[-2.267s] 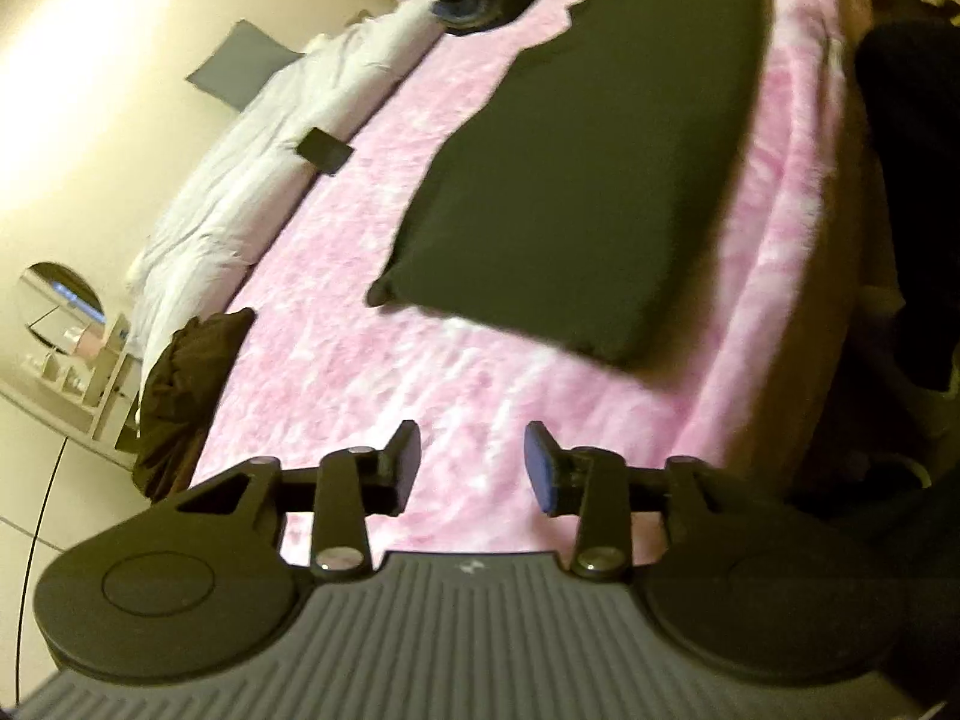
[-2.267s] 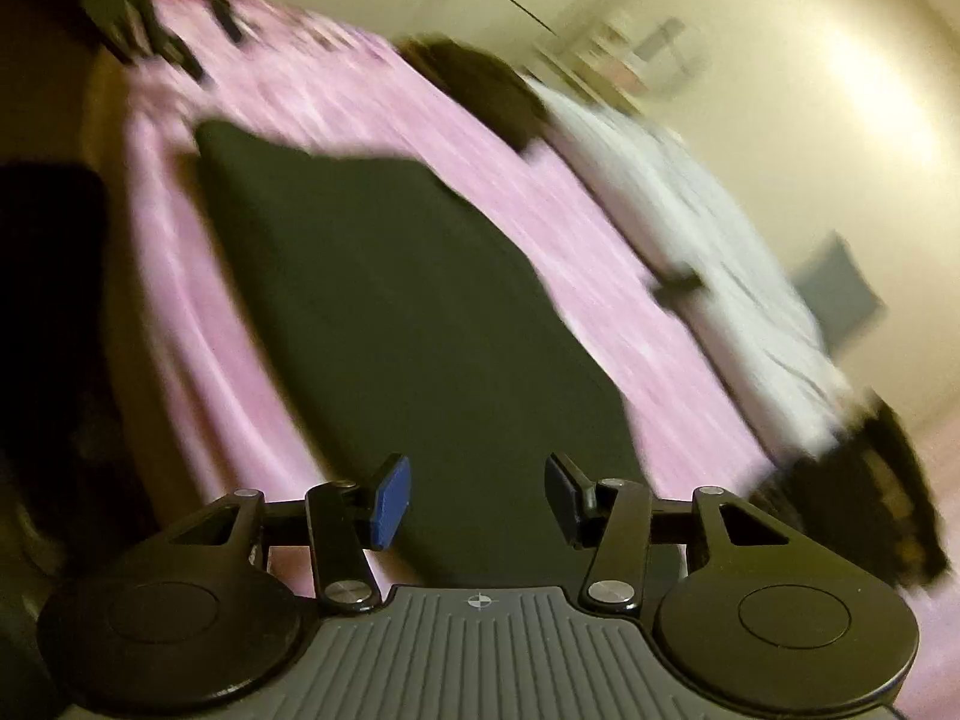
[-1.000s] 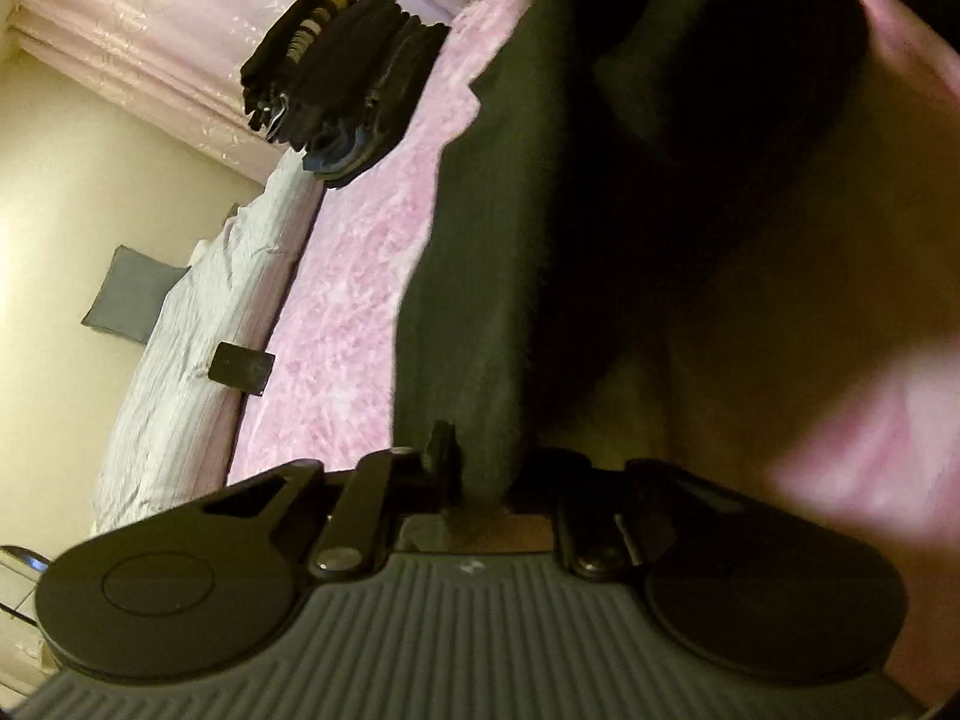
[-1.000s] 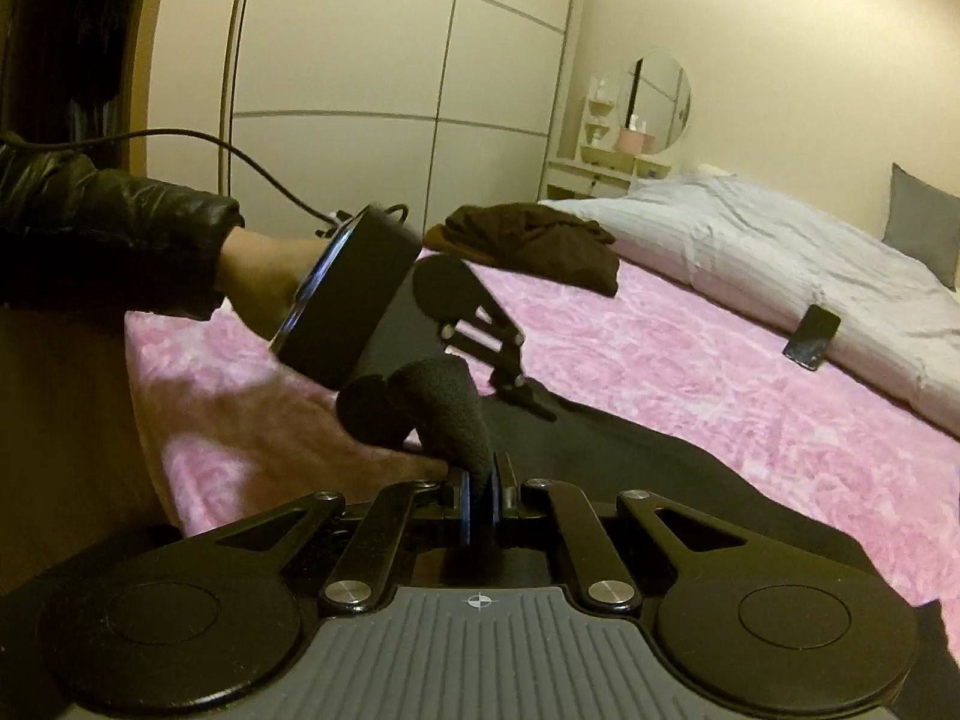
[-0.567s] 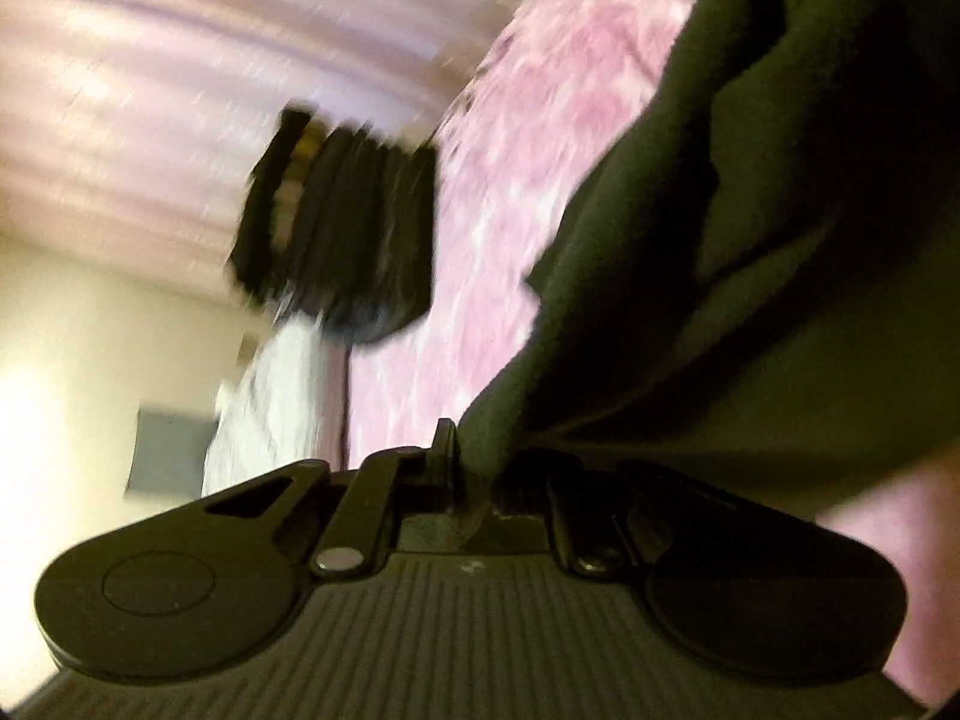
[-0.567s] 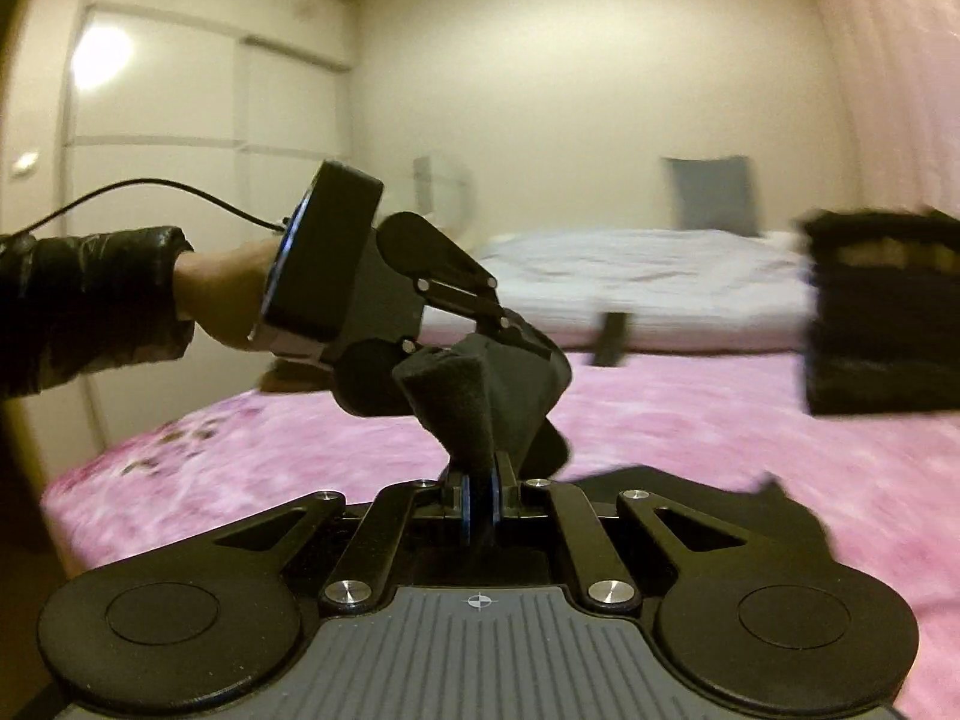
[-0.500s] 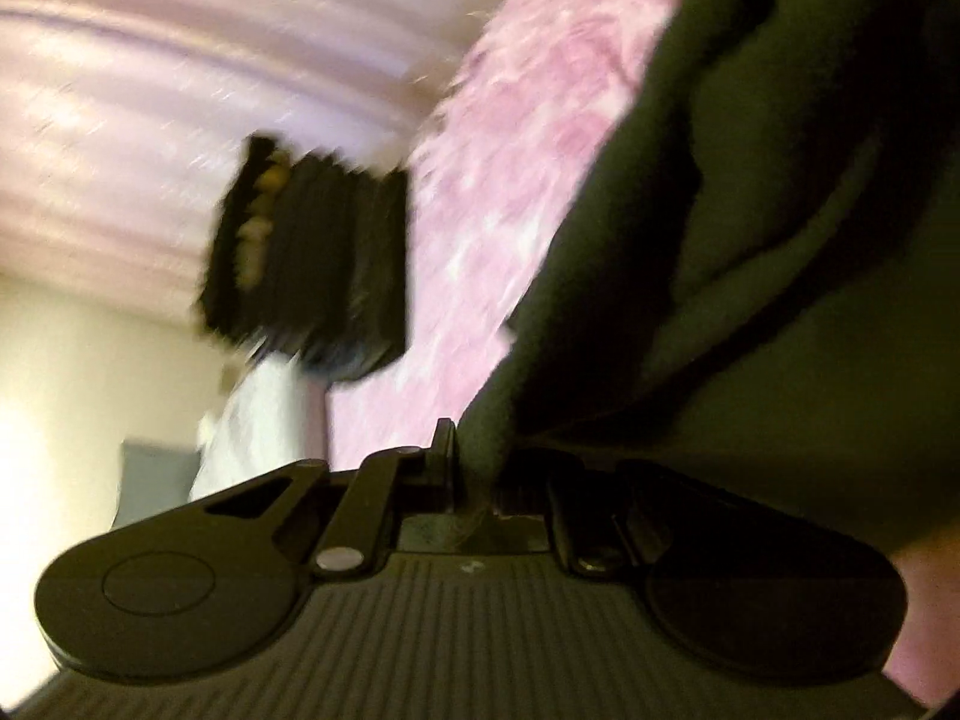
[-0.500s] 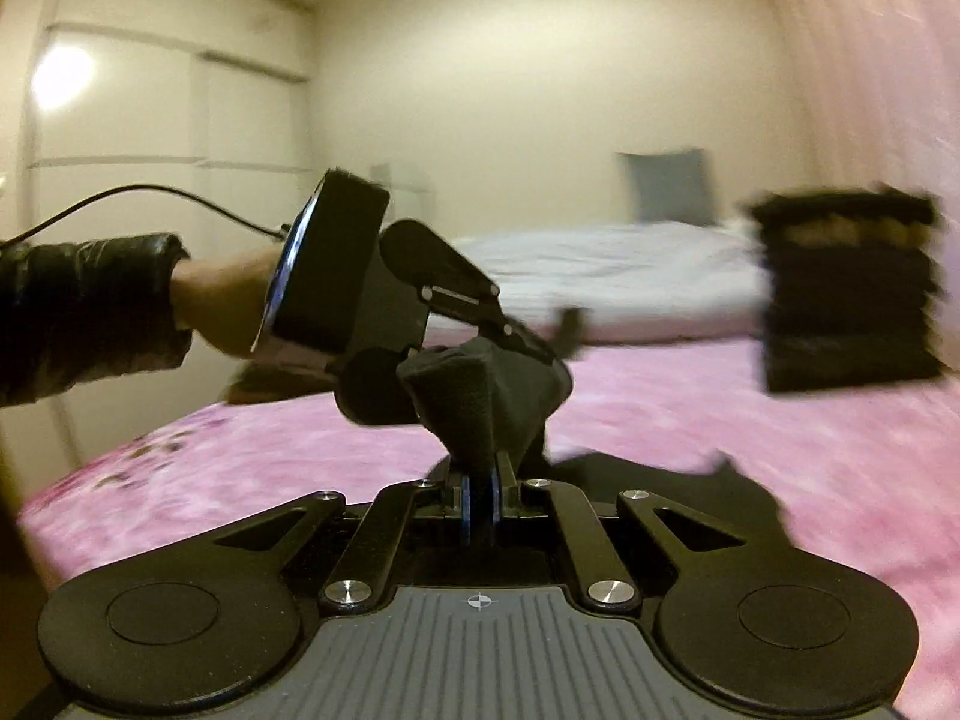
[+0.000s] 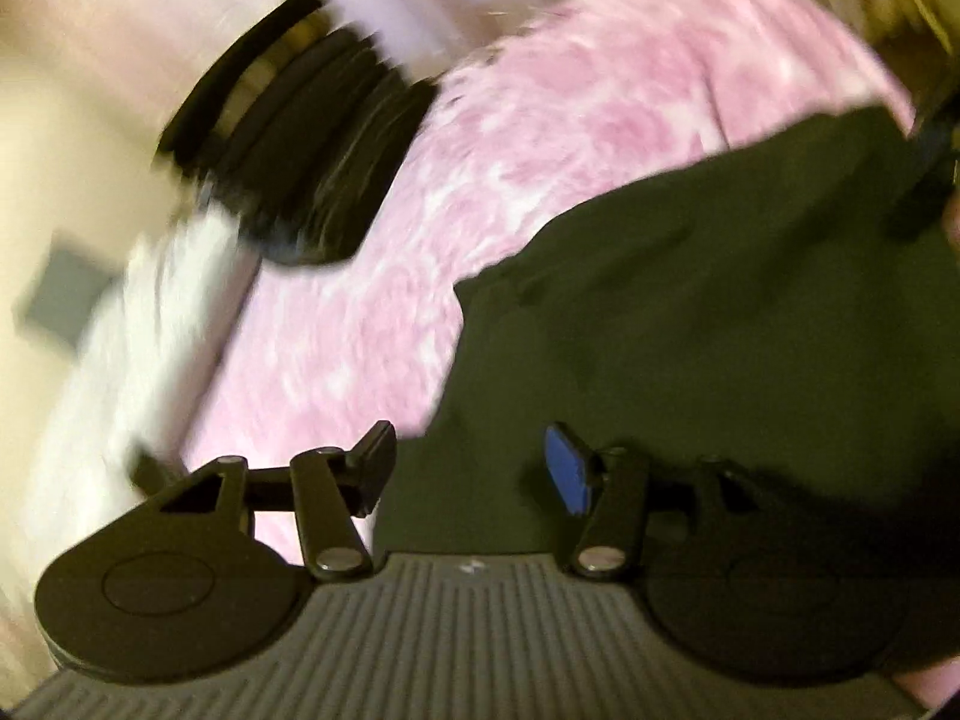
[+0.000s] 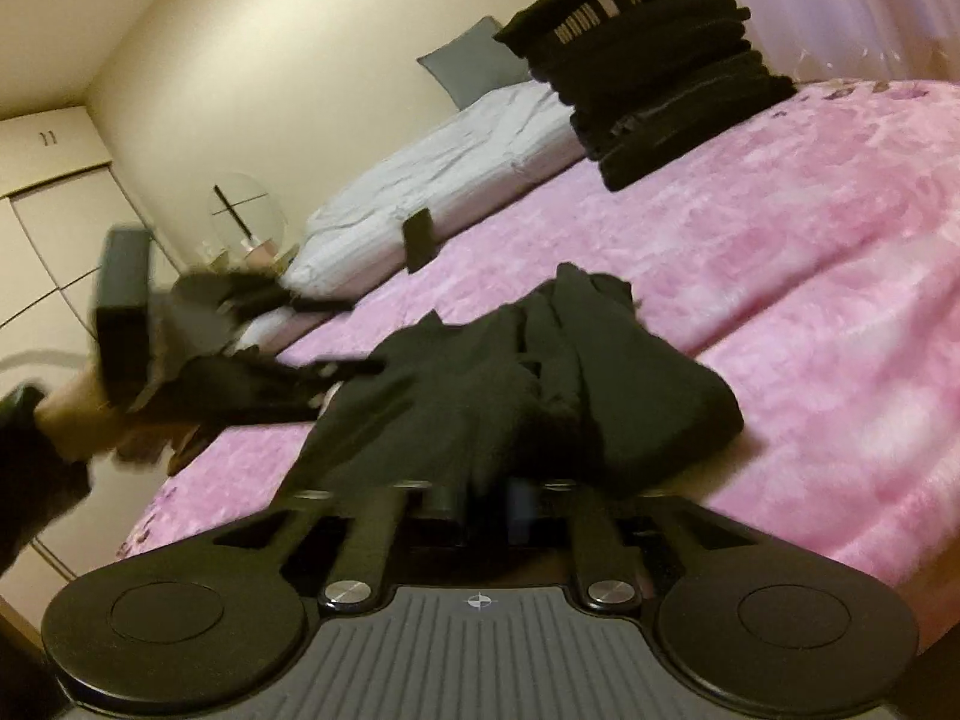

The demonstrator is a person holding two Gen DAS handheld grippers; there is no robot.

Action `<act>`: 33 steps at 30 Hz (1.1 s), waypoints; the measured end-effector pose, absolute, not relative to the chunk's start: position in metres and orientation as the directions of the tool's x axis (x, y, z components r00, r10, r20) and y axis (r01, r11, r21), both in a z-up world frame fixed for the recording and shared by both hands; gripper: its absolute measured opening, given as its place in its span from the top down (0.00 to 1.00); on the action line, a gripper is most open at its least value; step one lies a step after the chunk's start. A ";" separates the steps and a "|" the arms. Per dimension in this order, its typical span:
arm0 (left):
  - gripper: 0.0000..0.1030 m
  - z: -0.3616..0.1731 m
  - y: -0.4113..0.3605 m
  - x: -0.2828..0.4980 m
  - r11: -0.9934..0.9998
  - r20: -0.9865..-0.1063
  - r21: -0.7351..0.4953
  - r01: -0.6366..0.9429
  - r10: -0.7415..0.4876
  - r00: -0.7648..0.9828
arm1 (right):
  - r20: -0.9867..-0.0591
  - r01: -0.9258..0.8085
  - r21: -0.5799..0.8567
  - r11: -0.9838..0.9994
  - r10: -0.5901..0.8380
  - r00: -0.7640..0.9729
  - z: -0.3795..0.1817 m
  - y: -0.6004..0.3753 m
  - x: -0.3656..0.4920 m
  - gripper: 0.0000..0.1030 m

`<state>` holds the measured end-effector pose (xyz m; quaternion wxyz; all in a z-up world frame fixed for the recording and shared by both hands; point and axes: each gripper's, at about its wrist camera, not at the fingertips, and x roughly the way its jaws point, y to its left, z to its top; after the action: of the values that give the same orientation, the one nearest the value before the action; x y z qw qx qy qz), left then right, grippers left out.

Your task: Fold clothes

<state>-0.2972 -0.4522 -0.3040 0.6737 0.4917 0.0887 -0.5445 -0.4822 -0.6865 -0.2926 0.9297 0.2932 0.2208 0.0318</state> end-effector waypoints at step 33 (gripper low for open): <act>0.48 -0.329 -0.426 -0.285 0.125 -0.734 0.303 0.945 -0.602 0.315 | -0.378 0.111 0.593 0.798 0.154 0.913 -0.286 -0.746 -0.457 0.94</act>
<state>-0.2847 -0.4263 -0.3288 0.7154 0.3815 0.2249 -0.5404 -0.4566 -0.7456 -0.2858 0.9249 0.3179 0.2082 0.0116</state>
